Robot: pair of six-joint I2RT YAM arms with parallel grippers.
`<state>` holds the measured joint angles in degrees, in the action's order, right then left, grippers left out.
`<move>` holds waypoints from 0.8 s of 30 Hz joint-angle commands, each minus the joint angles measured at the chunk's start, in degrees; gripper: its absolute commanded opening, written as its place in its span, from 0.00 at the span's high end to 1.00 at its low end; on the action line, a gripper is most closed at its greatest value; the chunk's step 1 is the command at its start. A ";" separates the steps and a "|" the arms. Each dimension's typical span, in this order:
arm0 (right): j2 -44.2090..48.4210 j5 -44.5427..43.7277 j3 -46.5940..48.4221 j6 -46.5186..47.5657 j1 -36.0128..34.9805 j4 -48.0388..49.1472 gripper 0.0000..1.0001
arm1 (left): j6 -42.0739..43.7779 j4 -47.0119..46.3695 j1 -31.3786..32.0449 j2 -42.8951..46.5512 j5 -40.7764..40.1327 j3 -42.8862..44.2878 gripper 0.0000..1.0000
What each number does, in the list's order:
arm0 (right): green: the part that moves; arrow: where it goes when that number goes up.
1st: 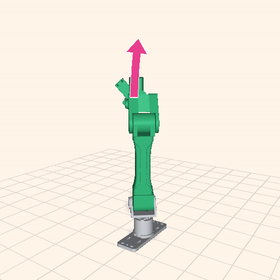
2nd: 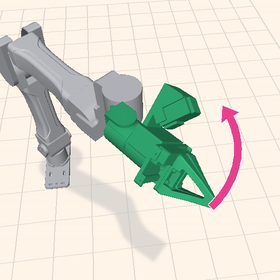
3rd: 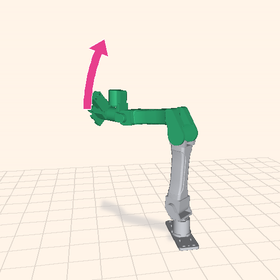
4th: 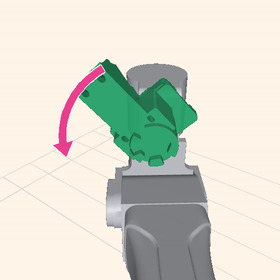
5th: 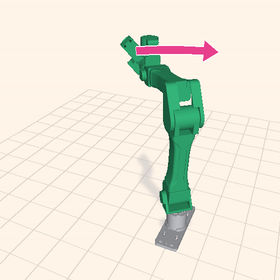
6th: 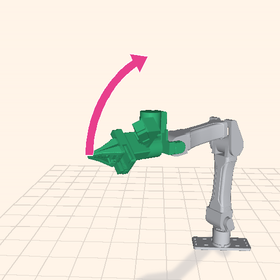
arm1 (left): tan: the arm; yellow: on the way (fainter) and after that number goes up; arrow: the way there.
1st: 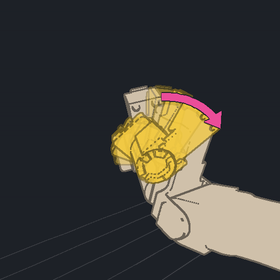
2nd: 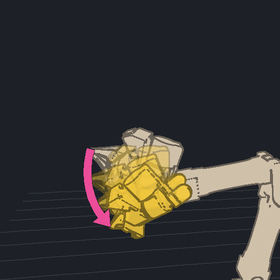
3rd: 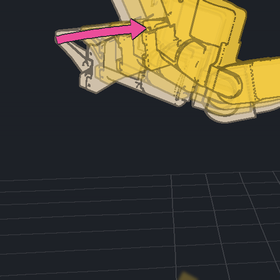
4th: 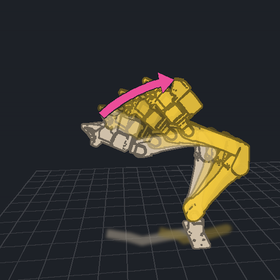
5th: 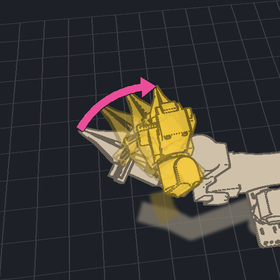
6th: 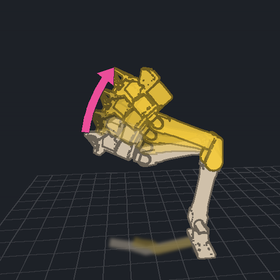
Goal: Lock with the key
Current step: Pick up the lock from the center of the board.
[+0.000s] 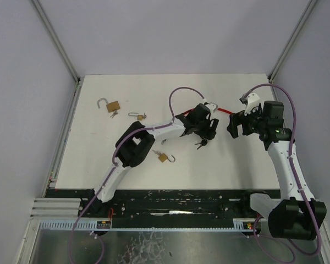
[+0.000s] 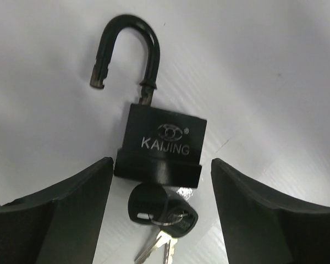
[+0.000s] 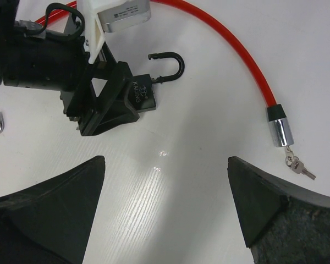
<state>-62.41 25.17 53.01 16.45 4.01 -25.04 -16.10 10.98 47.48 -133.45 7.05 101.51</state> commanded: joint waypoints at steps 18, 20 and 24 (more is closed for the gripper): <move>0.76 2.62 1.92 -1.00 0.38 0.09 0.01 | 2.34 2.01 1.85 -4.58 -4.73 6.87 0.38; 0.49 3.13 2.05 -1.11 0.38 0.08 0.01 | 2.51 2.02 1.93 -4.81 -4.61 7.13 0.38; -0.16 3.54 2.27 -1.11 0.38 -0.19 0.01 | 3.03 2.90 2.34 -5.49 -4.82 8.27 0.33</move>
<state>-62.30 26.81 53.01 16.03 4.14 -25.04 -14.33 12.27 49.06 -137.21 3.14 107.33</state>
